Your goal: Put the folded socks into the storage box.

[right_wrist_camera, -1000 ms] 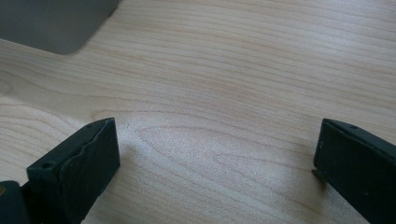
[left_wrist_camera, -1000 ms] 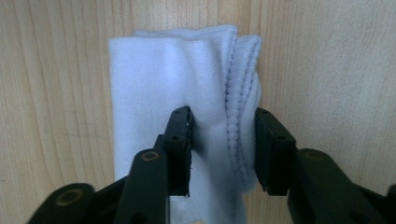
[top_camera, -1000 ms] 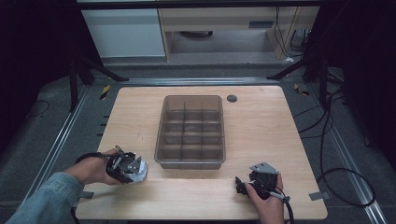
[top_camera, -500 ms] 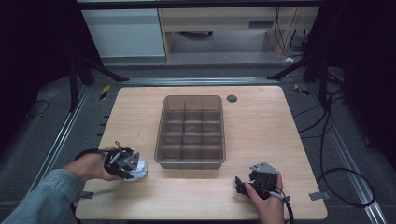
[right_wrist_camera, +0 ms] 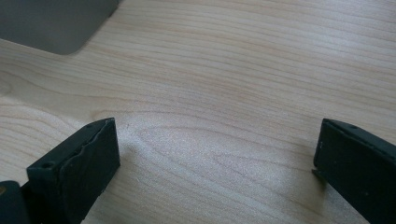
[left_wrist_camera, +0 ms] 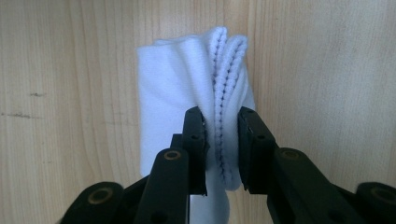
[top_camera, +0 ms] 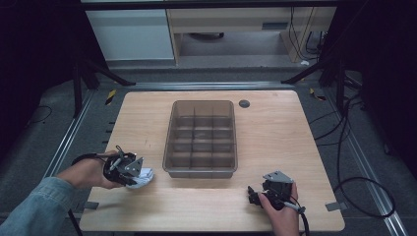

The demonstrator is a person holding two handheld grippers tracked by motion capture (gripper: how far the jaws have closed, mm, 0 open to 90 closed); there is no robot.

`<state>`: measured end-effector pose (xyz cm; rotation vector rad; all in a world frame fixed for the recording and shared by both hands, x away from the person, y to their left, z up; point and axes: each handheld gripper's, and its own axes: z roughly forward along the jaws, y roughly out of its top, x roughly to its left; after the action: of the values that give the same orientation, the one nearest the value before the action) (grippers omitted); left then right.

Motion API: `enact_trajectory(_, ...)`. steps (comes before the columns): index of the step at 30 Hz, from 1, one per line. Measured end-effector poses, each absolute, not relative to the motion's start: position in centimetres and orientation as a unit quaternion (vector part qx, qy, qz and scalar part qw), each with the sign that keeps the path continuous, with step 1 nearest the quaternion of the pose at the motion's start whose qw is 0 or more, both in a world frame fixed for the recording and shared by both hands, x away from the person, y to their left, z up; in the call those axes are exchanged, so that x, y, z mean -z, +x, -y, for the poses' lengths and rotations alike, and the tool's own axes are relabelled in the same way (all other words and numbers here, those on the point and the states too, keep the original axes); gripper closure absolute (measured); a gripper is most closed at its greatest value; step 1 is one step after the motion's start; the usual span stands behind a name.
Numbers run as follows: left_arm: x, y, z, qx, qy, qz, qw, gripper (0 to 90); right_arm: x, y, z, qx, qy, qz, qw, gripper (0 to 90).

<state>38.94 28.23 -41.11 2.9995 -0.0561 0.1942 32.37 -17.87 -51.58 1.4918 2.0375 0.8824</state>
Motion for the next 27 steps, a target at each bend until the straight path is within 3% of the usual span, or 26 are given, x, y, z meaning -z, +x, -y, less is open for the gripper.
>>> enact_trajectory(15,34.1,40.4,-27.5,-0.107,0.991,0.021,0.079,74.0,51.6,32.4,17.8,-0.321,0.543,-0.741,0.232,0.6)
enact_trajectory(27,32.8,41.9,-23.9,-0.103,0.99,0.031,0.088,73.8,51.6,32.4,17.8,-0.321,0.543,-0.741,0.232,0.6)
